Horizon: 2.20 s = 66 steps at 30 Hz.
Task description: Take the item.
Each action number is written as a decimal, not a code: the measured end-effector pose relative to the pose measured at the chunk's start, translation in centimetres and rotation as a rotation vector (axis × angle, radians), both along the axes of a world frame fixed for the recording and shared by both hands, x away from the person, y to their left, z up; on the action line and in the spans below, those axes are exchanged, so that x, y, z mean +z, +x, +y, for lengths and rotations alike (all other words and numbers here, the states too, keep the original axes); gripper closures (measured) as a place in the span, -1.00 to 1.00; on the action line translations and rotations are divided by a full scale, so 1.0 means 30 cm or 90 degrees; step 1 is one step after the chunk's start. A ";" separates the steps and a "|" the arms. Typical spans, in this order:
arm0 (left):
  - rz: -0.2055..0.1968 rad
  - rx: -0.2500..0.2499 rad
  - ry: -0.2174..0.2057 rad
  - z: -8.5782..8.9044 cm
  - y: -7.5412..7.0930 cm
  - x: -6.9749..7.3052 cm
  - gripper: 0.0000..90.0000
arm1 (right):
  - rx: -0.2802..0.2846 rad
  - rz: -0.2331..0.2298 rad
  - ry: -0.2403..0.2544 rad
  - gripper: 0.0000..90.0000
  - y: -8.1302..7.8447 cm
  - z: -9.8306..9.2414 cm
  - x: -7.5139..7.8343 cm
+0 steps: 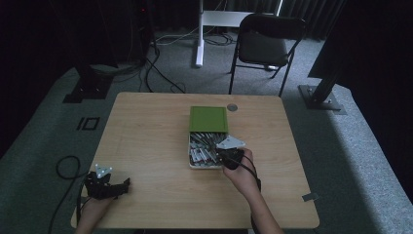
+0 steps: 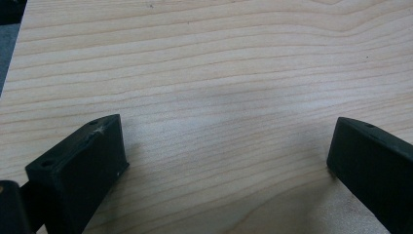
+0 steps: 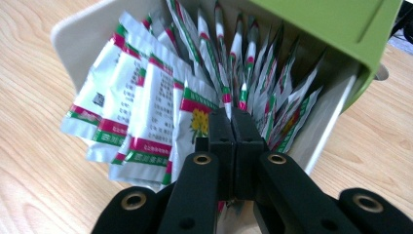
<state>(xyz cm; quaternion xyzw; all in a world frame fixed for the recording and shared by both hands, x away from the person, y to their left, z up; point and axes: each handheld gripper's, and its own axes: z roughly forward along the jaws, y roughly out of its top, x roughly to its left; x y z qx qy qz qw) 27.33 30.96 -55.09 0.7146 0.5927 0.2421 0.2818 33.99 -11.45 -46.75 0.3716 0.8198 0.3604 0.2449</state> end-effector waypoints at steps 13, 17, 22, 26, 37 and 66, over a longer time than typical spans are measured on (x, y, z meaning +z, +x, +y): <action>0.001 -0.001 0.001 0.000 0.000 0.000 -0.97 | 0.008 -0.021 0.069 1.00 -0.025 -0.035 0.099; 0.001 -0.001 0.001 0.000 0.000 0.000 -0.97 | 0.017 -0.029 0.099 1.00 -0.035 -0.051 0.141; 0.000 0.000 0.000 0.000 0.000 0.000 -0.97 | 0.011 -0.044 0.140 1.00 -0.040 -0.086 0.186; 0.001 -0.001 0.001 0.000 0.000 0.000 -0.97 | -0.005 -0.063 0.165 1.00 -0.038 -0.126 0.223; 0.001 -0.001 0.001 0.000 0.000 0.000 -0.97 | -0.071 -0.088 0.180 1.00 -0.015 -0.260 0.271; 0.000 -0.001 0.000 0.000 0.000 0.000 -0.97 | -0.152 0.052 0.147 1.00 0.119 -0.336 -0.068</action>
